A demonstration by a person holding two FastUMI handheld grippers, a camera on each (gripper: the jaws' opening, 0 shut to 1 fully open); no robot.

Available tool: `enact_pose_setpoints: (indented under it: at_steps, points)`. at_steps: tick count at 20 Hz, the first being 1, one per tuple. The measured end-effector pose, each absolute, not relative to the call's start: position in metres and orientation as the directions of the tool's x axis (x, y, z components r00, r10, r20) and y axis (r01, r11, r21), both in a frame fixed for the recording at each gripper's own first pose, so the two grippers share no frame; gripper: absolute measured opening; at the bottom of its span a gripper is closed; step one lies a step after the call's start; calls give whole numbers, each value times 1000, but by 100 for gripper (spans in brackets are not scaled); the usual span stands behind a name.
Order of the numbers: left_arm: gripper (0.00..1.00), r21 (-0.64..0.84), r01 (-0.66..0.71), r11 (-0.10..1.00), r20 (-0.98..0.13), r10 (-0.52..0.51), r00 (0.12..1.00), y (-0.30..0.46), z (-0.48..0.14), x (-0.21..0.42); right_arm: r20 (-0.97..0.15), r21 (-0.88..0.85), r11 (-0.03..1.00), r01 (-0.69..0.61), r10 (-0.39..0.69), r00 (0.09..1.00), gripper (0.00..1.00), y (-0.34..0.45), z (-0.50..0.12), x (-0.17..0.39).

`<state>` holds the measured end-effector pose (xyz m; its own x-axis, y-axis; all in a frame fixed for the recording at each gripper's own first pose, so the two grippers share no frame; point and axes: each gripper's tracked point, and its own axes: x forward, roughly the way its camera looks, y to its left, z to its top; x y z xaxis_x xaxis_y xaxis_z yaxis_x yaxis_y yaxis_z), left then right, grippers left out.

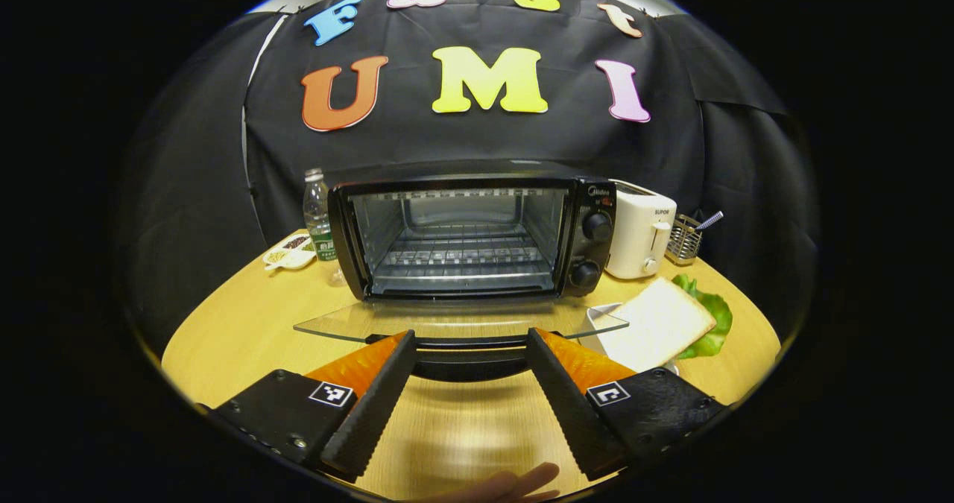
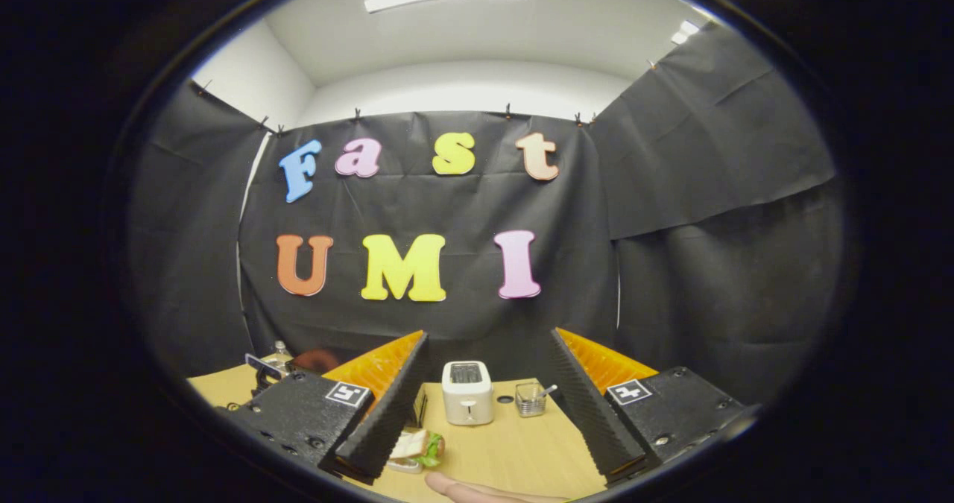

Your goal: Open the electric oven with the left hand, put the food in, and close the electric oven.

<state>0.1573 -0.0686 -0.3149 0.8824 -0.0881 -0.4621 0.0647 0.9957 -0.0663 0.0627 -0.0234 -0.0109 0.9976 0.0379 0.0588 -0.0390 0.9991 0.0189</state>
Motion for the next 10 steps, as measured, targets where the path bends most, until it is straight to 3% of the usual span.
enact_pose_setpoints:
  at_steps: [4, 5, 8, 9, 10]
  points:
    - [98, -46, 74, 996, -491, -87, 867, -72, -338, 147, 69, 5, 999, -42, 42, 997, 90, -20, -14, 57]
    - [97, -42, 77, 996, -504, -88, 859, -73, -345, 144, 64, 3, 999, -40, 40, 997, 100, -19, -16, 56]
    - [95, -59, 71, 996, -565, -92, 820, -75, -373, 136, 34, 1, 1000, -28, 28, 999, 100, -17, -25, 56]
    - [89, -64, 68, 996, -556, -92, 826, -74, -373, 135, 28, -5, 1000, -25, 25, 999, 100, -17, -26, 56]
    - [96, -57, 70, 996, -526, -90, 846, -72, -369, 135, 23, -15, 1000, -18, 18, 1000, 100, -17, -27, 56]
